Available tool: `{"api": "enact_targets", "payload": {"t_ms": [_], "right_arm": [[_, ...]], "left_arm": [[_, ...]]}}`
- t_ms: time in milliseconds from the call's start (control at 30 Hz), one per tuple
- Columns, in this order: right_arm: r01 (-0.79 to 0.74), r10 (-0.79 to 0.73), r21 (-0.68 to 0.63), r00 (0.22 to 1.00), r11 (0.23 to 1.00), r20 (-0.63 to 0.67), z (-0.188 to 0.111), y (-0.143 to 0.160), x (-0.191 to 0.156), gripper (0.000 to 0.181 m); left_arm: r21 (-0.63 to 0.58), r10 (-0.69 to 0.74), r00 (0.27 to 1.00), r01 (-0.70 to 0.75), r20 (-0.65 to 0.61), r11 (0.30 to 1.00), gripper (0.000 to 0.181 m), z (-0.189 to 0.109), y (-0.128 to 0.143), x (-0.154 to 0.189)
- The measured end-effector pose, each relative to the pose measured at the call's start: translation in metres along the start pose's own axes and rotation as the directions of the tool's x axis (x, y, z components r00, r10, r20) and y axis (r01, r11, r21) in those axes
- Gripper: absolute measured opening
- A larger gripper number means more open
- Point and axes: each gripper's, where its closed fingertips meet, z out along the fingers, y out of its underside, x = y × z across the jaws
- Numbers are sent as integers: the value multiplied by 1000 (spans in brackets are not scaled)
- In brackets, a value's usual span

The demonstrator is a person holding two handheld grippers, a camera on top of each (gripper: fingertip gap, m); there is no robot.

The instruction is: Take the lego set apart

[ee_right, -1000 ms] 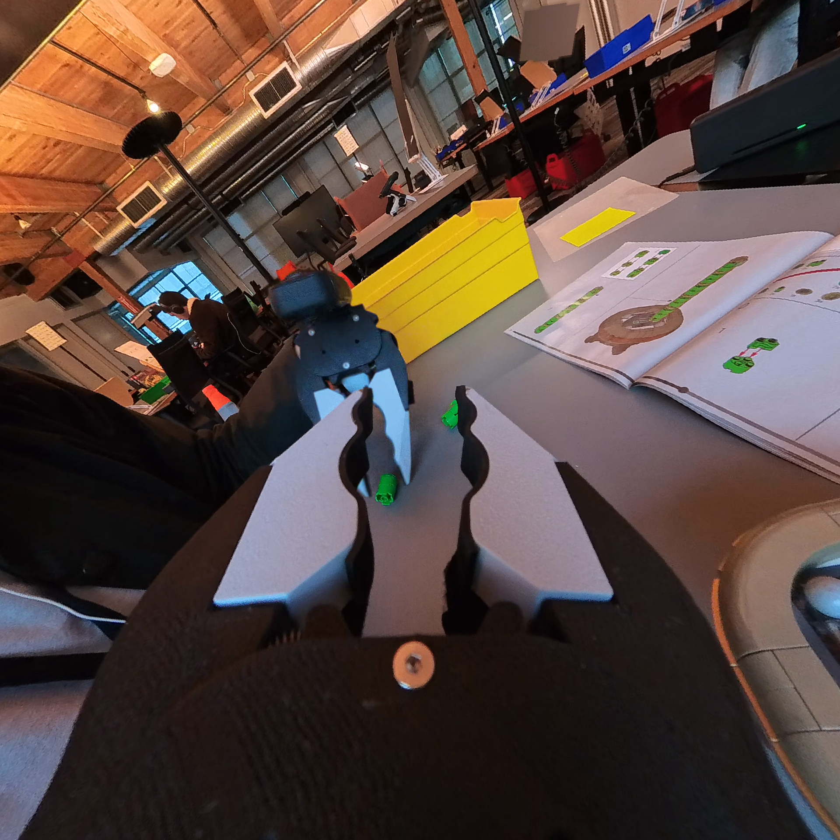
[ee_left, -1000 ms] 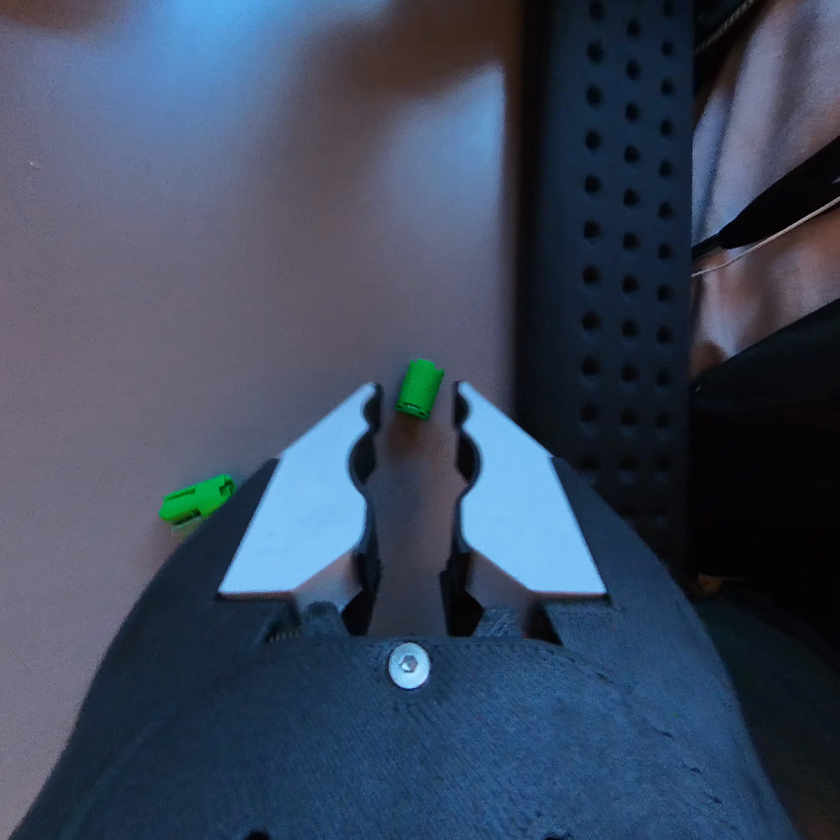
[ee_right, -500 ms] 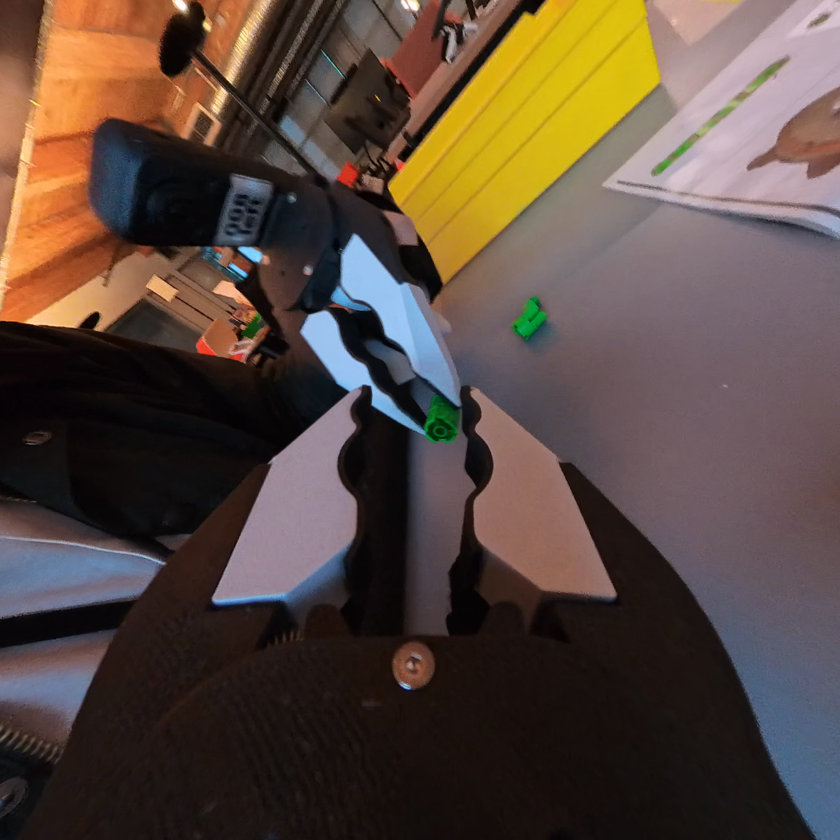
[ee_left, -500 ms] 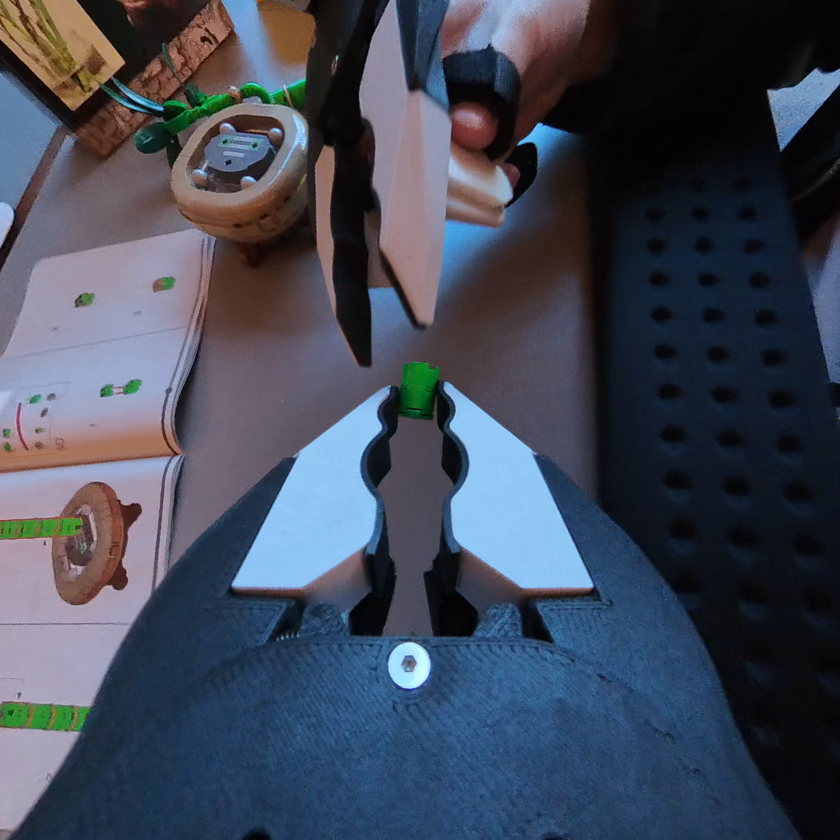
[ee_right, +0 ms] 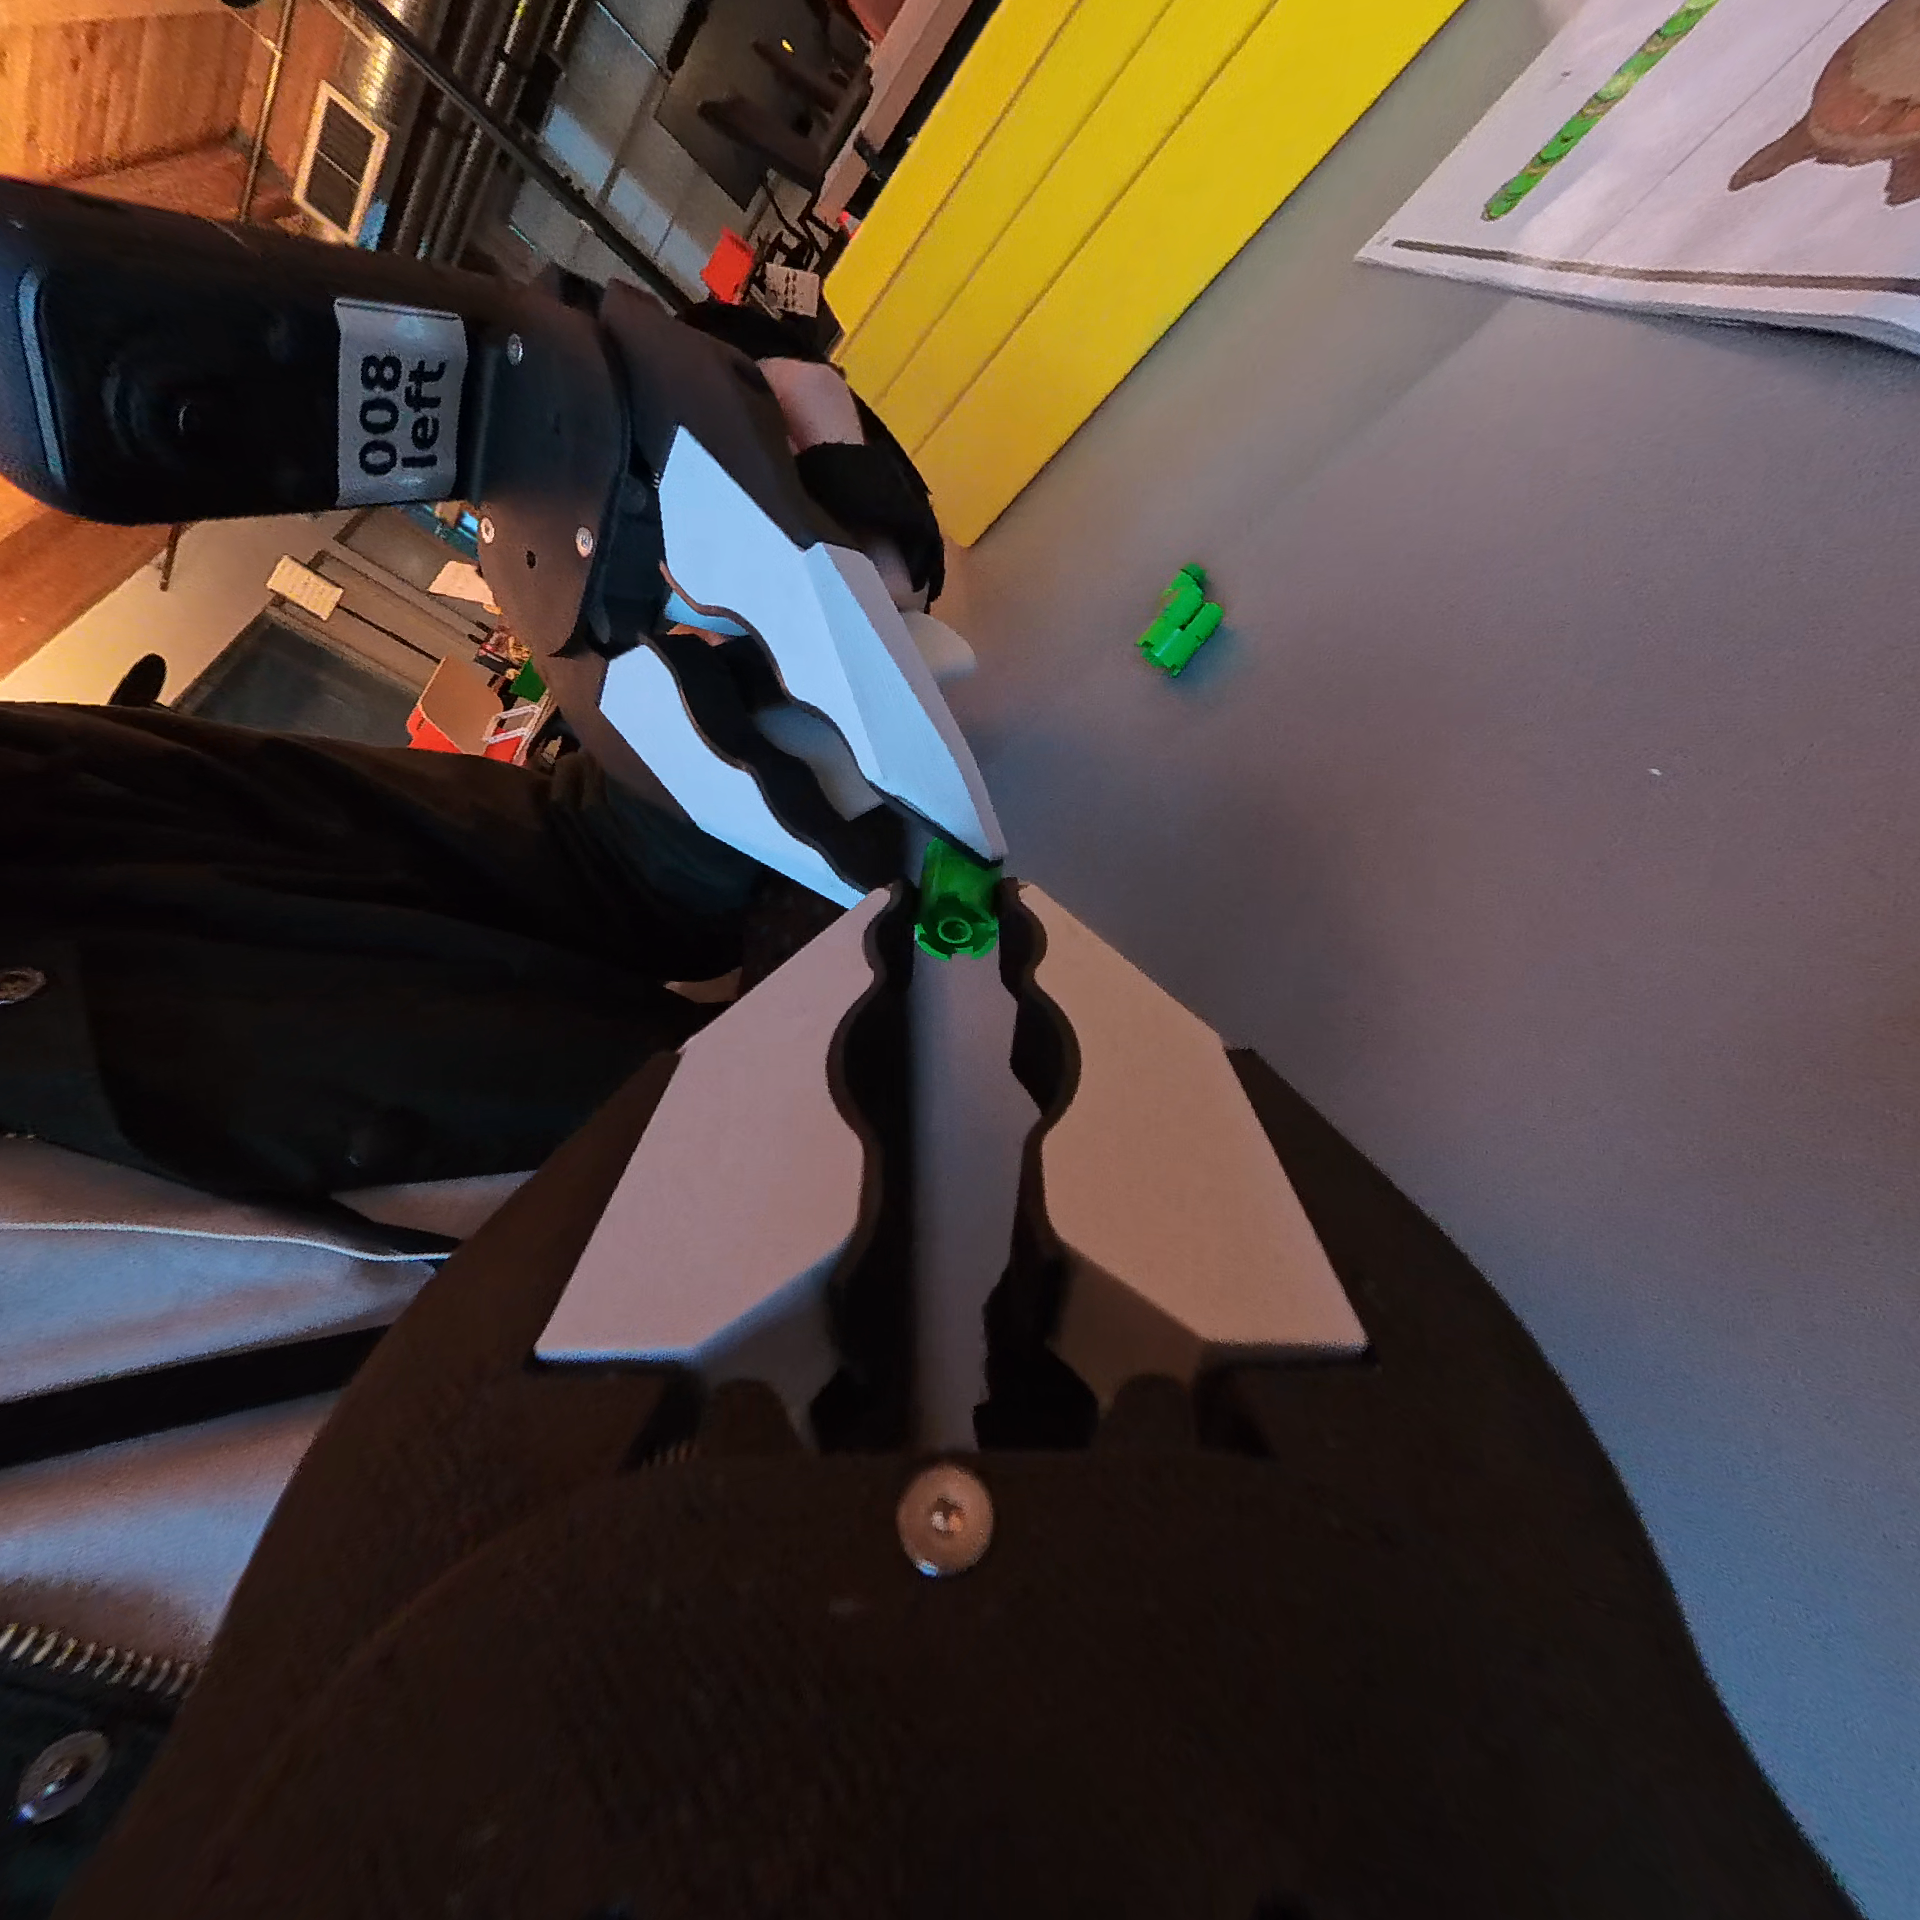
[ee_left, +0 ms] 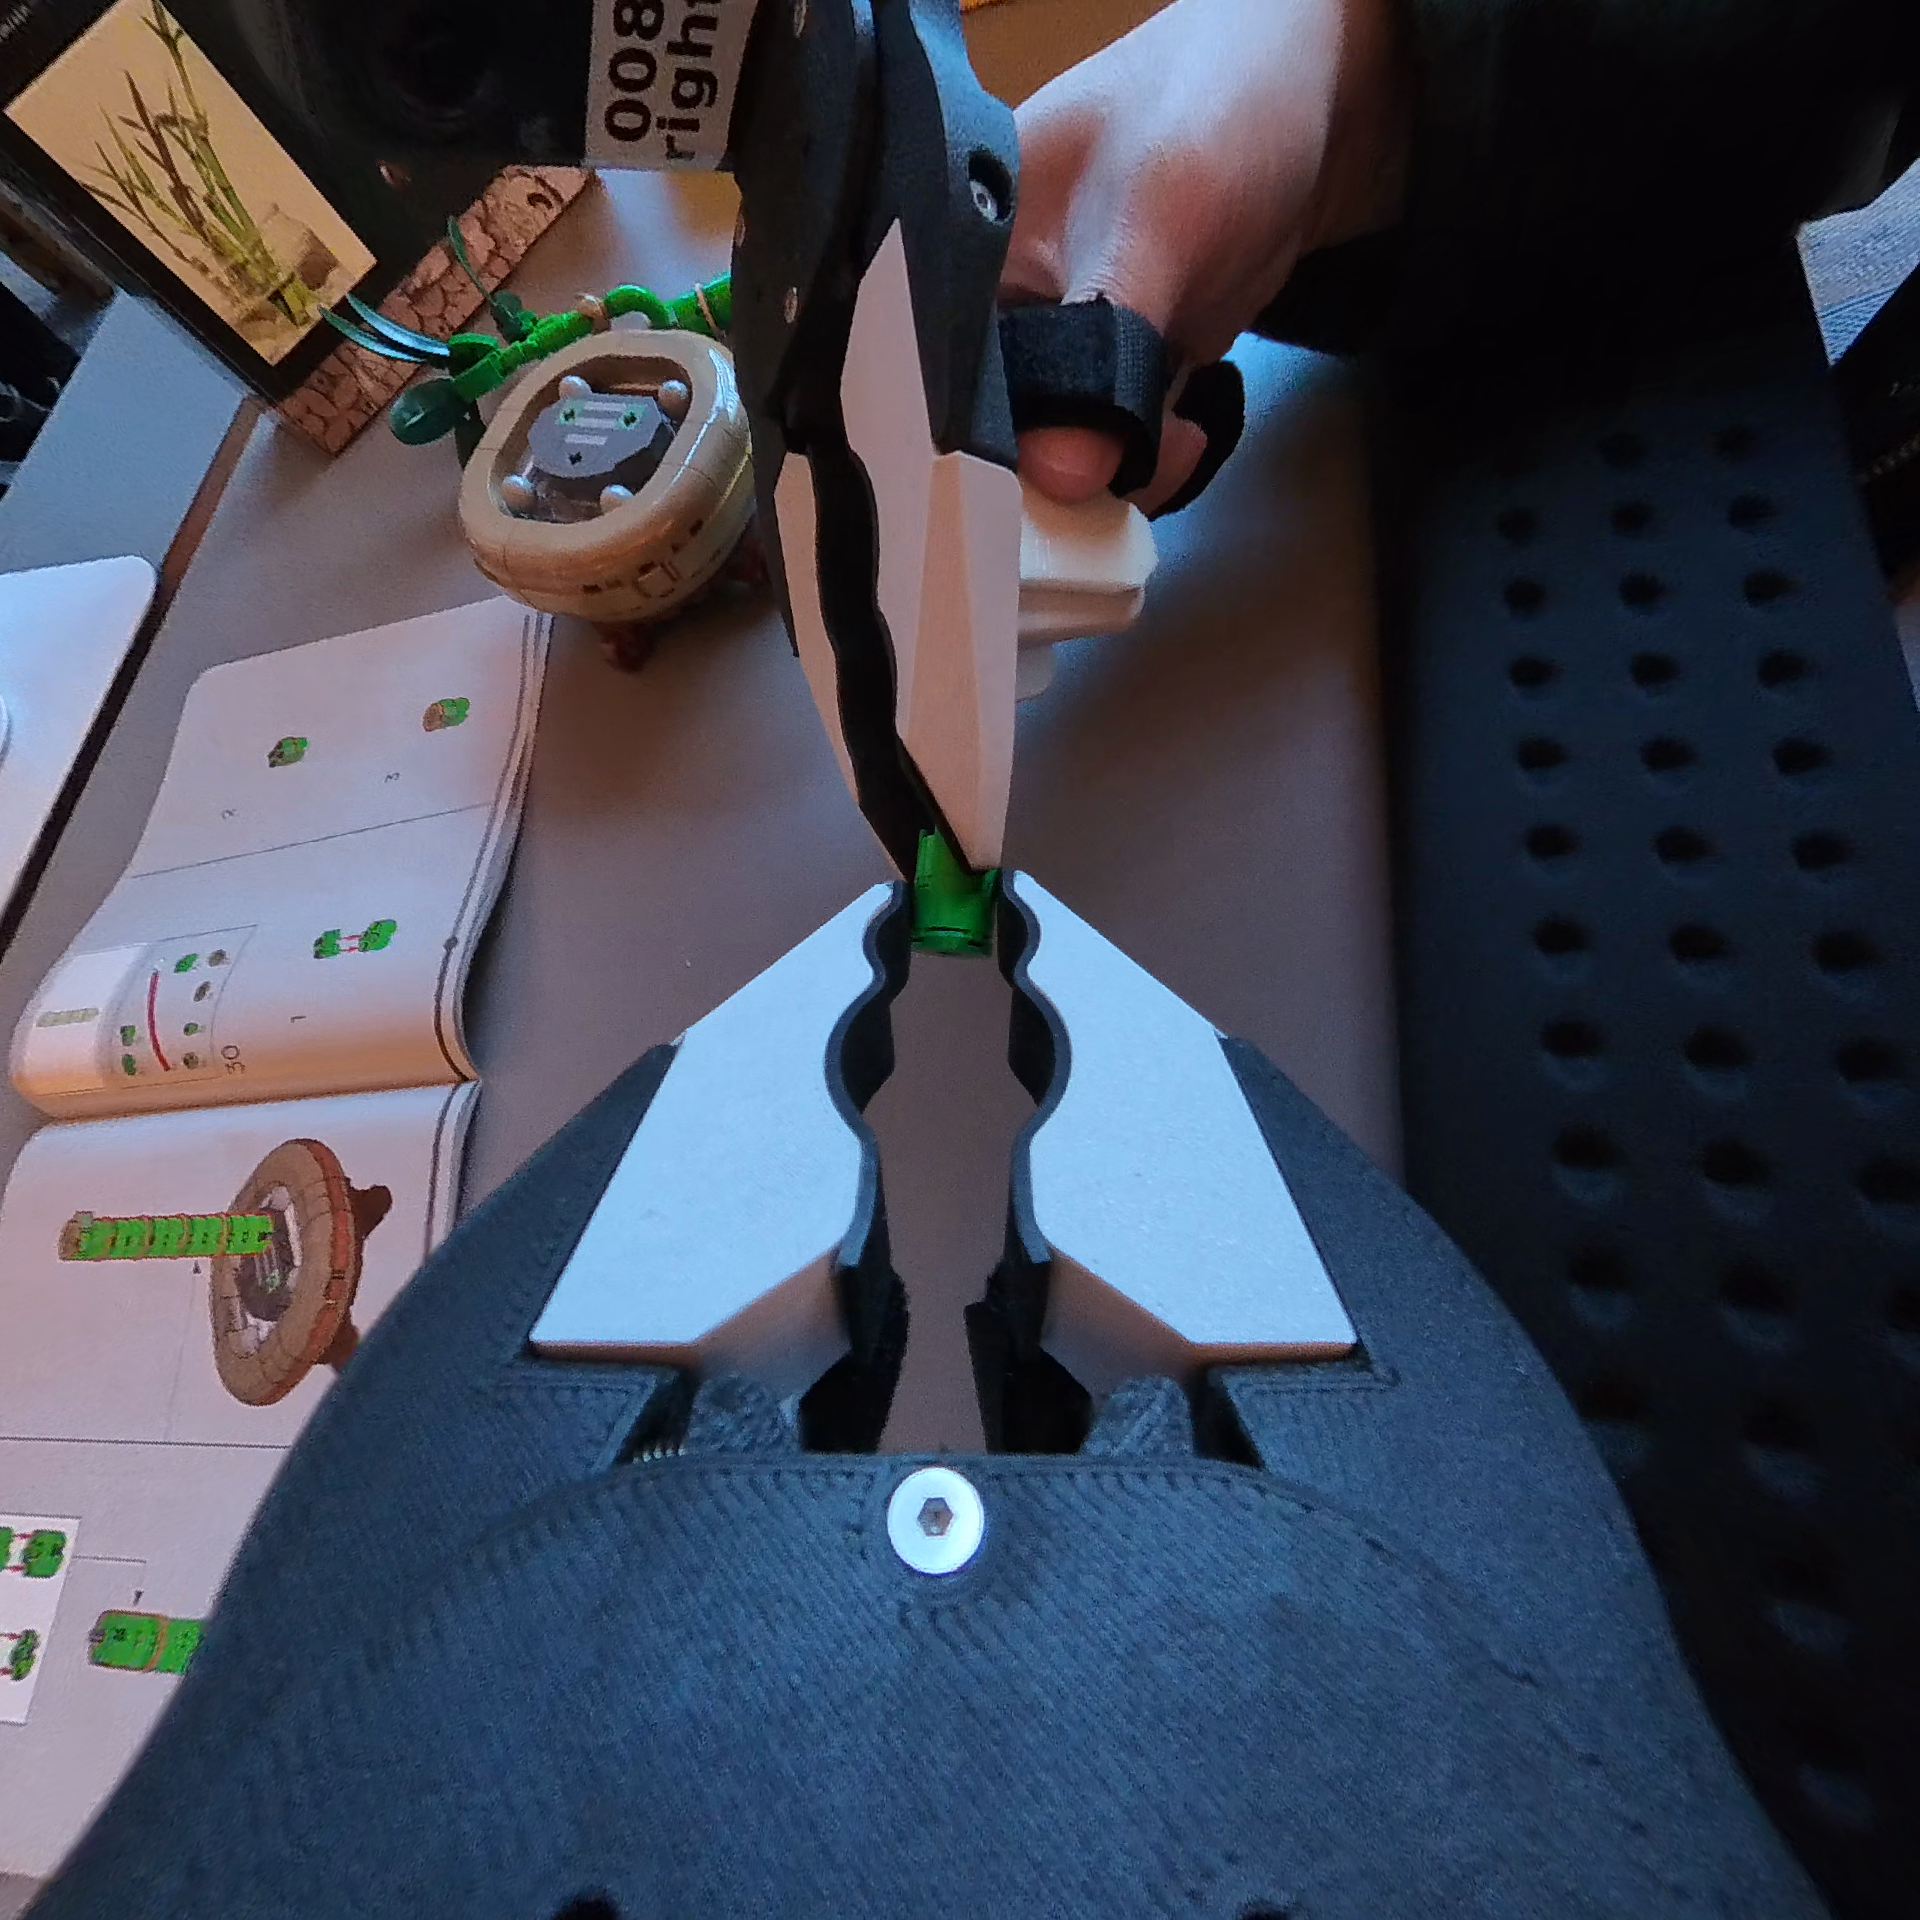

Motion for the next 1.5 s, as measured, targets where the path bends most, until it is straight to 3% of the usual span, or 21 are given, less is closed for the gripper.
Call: {"api": "enact_targets", "payload": {"t_ms": [167,767,867,900,1000,1067,1133,1200,1333,1367,1500], "right_arm": [[-14,14,-1,997,1000,73,-7,-4,-14,15],[90,-85,-56,993,994,86,-11,3,-35,15],[106,-101,-73,993,992,67,-11,6,-28,15],[117,-115,-69,993,991,38,-14,5,-21,15],[132,-132,8,989,991,71,-20,-6,-23,15],[222,-224,32,974,974,43,-20,-10,-25,15],[327,-327,21,945,945,1,-19,-9,-27,15],[394,-393,32,919,919,-31,-18,-12,-28,15],[396,-396,58,918,916,-22,-19,-14,-31,15],[398,-397,54,917,916,-28,-20,-14,-30,15],[436,-433,38,899,899,-62,-19,-14,-28,15]], "left_arm": [[62,2,1000,-1,-17,998,15,-8,-14,2],[131,-9,993,24,-116,991,14,-21,-26,15],[118,-93,980,115,-176,986,14,-20,-19,15],[104,-154,968,177,-197,979,6,-20,-12,13],[141,-359,878,418,-315,898,37,-23,-12,5],[169,-467,746,599,-475,783,47,-32,-24,1],[160,-532,590,747,-607,645,38,-38,-34,-7],[137,-548,532,786,-646,603,31,-37,-35,-8],[127,-542,628,710,-558,692,27,-21,-28,0],[147,-523,644,697,-559,702,16,-22,-31,1],[167,-504,685,665,-526,728,14,-22,-30,1]]}}
